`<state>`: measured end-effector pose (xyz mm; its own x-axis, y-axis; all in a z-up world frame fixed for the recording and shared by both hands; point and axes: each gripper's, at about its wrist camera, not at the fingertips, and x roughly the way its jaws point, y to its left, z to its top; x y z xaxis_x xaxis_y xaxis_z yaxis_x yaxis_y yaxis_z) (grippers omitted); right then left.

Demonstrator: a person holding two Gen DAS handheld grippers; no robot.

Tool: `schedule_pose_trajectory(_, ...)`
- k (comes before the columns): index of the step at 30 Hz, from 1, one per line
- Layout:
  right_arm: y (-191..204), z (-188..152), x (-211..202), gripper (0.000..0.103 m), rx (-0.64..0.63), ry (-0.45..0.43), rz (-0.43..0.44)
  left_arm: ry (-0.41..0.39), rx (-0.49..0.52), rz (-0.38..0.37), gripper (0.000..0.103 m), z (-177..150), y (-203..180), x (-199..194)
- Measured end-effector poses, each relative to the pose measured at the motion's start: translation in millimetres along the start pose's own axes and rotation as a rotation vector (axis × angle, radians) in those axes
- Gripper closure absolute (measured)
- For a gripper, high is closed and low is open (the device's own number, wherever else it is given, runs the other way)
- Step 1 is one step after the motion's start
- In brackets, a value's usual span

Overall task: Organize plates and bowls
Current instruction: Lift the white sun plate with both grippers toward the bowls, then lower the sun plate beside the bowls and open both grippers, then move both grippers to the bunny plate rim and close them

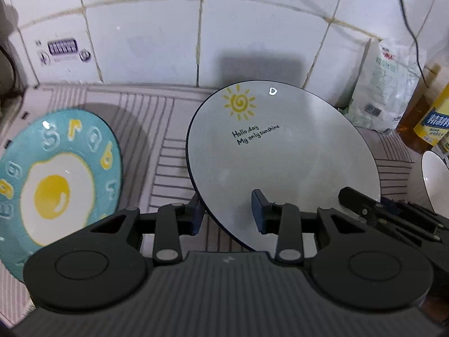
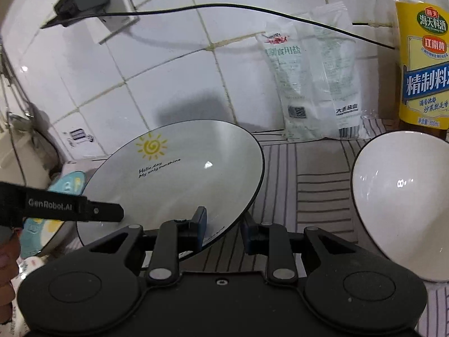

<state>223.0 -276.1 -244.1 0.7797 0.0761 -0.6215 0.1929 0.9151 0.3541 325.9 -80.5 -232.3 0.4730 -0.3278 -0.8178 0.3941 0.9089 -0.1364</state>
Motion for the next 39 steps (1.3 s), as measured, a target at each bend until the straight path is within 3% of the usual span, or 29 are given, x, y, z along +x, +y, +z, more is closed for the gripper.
schedule_pose_trajectory(2, 2, 1, 3, 0.072, -0.016, 0.011, -0.038, 0.025, -0.027, -0.006, 0.069, -1, 1, 6)
schedule_pose_trajectory(6, 14, -2, 3, 0.066, -0.112, 0.006, -0.102, 0.079, -0.186, -0.058, 0.068, -4, 12, 2)
schedule_pose_trajectory(10, 23, -5, -3, 0.061, -0.156, 0.019, -0.111, 0.013, -0.145, 0.017, 0.061, -10, 2, -24)
schedule_pose_trajectory(14, 27, -8, -34, 0.045, -0.168, -0.019, -0.09, -0.024, -0.081, 0.073, 0.046, -18, -3, -51)
schedule_pose_trajectory(20, 32, -4, -82, 0.021, -0.129, -0.058, -0.007, -0.001, -0.033, 0.147, 0.036, -34, -8, -84)
schedule_pose_trajectory(23, 36, -3, -104, 0.01, -0.127, -0.059, 0.032, 0.029, -0.018, 0.134, 0.034, -46, -10, -99)
schedule_pose_trajectory(24, 37, -3, -111, 0.008, -0.123, -0.066, 0.042, 0.033, -0.021, 0.125, 0.028, -49, -10, -106)
schedule_pose_trajectory(26, 40, -2, -123, 0.008, -0.125, -0.055, 0.041, 0.022, -0.017, 0.124, 0.023, -56, -10, -118)
schedule_pose_trajectory(30, 49, 2, -152, 0.008, -0.106, 0.001, -0.049, 0.025, -0.001, 0.147, 0.02, -71, -7, -137)
schedule_pose_trajectory(39, 66, -14, -199, 0.008, -0.113, 0.008, 0.021, 0.045, 0.02, 0.145, 0.016, -102, 5, -171)
